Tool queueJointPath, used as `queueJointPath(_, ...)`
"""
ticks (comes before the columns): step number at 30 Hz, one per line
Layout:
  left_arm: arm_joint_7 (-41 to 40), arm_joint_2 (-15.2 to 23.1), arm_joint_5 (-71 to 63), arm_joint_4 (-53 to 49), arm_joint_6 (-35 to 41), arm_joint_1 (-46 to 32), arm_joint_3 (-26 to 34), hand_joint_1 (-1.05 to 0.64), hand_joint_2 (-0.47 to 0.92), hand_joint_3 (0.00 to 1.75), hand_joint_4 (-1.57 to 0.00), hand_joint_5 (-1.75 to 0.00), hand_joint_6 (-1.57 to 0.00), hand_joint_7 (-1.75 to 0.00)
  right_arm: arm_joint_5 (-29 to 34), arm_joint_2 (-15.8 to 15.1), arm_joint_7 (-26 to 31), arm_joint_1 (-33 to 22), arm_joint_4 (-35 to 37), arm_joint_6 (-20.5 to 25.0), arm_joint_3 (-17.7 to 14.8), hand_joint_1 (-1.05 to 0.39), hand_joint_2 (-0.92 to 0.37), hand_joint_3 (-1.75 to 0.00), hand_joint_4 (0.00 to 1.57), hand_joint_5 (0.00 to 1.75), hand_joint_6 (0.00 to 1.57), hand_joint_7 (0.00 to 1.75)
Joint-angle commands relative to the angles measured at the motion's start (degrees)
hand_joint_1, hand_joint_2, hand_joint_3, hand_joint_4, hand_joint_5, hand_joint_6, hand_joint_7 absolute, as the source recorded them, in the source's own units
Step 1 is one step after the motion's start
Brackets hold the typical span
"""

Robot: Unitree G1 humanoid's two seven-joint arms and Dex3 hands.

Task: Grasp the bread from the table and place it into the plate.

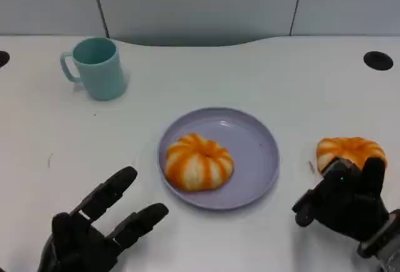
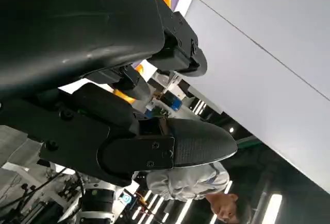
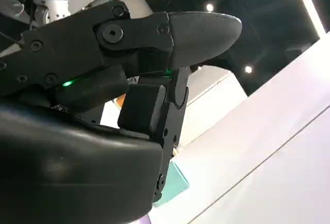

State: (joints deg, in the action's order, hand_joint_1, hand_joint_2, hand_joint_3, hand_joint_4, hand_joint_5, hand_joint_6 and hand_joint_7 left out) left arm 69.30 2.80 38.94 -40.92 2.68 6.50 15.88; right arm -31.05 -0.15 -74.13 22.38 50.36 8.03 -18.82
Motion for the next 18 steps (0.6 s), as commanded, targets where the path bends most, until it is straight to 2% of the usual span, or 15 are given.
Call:
queueJointPath(1, 2.01, 1.48, -0.48, -2.61, 0.34, 1.53, 1.07, -1.05, 0.92, 0.48, -0.5, -0.66, -0.6, -0.06, -0.43, -0.93, -4.22, 3.07, 5.25, -2.83, -0.53, -0.84, -0.92, -0.35, 1.57, 0.1, 1.4, 0.0)
queueJointPath(4, 1.67, 1.44, -0.85, -1.53, 0.12, 0.96, 1.05, -1.05, 0.92, 0.49, -0.49, -0.7, -0.62, -0.05, 0.0, -1.25, -5.4, 4.27, 7.16, -3.5, -0.42, -0.9, -0.92, -0.31, 1.57, 0.1, 1.41, 0.01)
queueJointPath(8, 1.92, 1.58, -1.17, -1.04, 0.64, 0.79, 1.27, -1.05, 0.92, 0.5, -0.41, -0.84, -0.63, -0.03, -0.09, -1.39, -7.3, 5.43, 9.55, -3.89, -0.78, -0.9, -0.92, -0.25, 1.57, 0.06, 1.37, 0.0)
queueJointPath(11, 2.41, 1.67, -1.31, -1.88, 0.58, 1.07, 1.56, -1.05, 0.92, 0.49, -0.4, -0.85, -0.63, -0.03, 0.06, -1.66, -8.24, 5.97, 11.0, -3.86, -0.93, -0.9, -0.92, -0.24, 1.56, 0.05, 1.36, 0.0)
queueJointPath(13, 3.09, 1.55, -1.29, -2.97, -0.05, 1.39, 1.97, -1.05, 0.92, 0.48, -0.4, -0.85, -0.63, -0.03, -0.06, -1.82, -8.17, 5.95, 11.48, -3.02, -1.08, -0.87, -0.92, -0.18, 1.55, 0.03, 1.34, 0.0)
queueJointPath(18, 3.52, 1.32, -1.69, -3.88, -1.13, 1.65, 2.32, -1.05, 0.92, 0.48, -0.41, -0.85, -0.63, -0.02, -0.96, -1.36, -6.45, 5.1, 10.26, 0.89, -1.66, -0.67, -0.87, -0.03, 1.57, 0.02, 1.38, 0.02)
